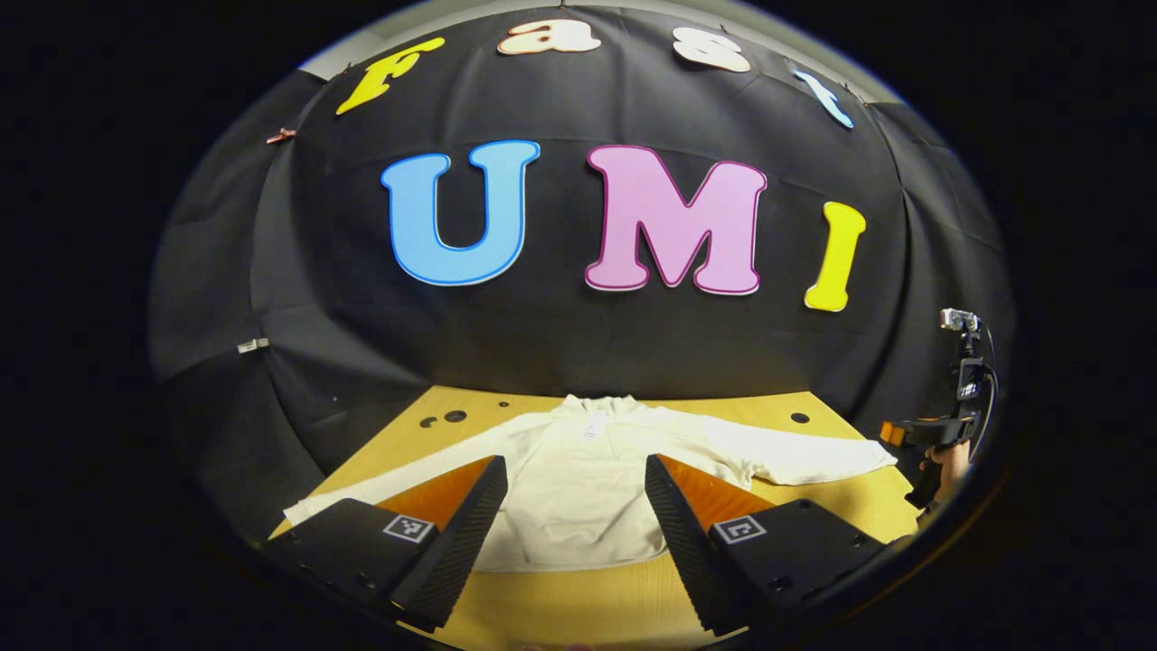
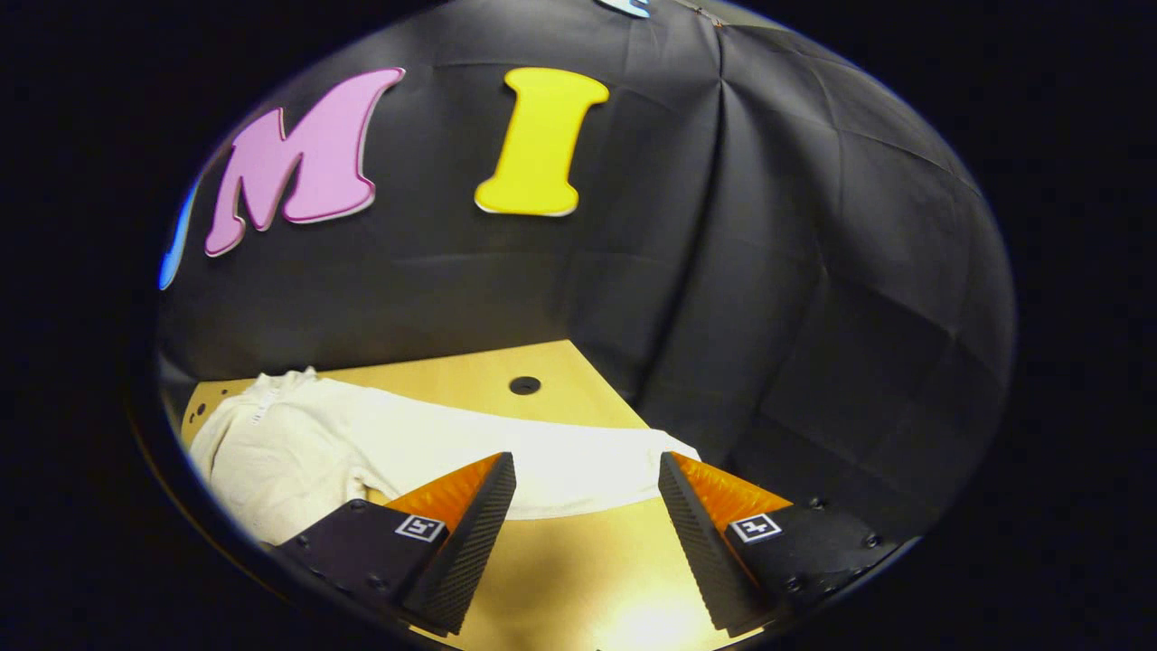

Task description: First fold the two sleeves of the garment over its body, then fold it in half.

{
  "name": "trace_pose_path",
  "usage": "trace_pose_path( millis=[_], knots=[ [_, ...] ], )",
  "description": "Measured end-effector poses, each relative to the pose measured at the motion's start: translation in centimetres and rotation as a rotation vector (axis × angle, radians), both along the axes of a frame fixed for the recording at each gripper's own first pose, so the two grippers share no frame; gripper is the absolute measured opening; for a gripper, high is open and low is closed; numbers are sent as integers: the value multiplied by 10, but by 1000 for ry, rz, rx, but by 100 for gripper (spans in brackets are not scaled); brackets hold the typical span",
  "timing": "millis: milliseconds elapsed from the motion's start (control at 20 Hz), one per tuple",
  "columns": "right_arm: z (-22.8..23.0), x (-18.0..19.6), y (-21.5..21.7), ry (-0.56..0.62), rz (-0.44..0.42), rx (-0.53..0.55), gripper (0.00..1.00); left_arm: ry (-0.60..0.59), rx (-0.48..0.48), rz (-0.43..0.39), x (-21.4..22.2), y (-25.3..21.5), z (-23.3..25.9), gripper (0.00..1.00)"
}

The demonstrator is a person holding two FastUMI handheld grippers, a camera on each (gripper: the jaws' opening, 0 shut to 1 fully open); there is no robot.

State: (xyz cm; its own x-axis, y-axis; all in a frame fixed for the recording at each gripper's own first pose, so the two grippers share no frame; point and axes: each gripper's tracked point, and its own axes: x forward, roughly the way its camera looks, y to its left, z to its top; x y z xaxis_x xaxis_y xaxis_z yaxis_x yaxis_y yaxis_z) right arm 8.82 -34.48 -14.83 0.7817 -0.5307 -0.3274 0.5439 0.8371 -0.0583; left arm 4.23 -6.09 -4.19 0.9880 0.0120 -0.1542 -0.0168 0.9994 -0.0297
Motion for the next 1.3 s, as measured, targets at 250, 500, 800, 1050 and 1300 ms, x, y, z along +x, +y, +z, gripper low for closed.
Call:
trace_pose_path(
  millis=[250, 500, 800, 1050, 1300],
  knots=[
    [-40, 12, -42, 66, -76, 76, 98, 10, 3, -22, 9, -17, -3, 96],
    [-70, 27, -80, 105, -148, 137, 98, 54, -27, -11, 19, -19, -20, 96],
    [-107, 42, -118, 138, -189, 217, 98, 73, -45, 34, 23, -9, -30, 96],
    [-142, 48, -138, 234, -200, 227, 98, 83, -51, 26, 27, -13, -33, 96],
    [-138, 46, -140, 203, -199, 247, 98, 77, -57, -5, 34, -22, -28, 96]
  ],
)
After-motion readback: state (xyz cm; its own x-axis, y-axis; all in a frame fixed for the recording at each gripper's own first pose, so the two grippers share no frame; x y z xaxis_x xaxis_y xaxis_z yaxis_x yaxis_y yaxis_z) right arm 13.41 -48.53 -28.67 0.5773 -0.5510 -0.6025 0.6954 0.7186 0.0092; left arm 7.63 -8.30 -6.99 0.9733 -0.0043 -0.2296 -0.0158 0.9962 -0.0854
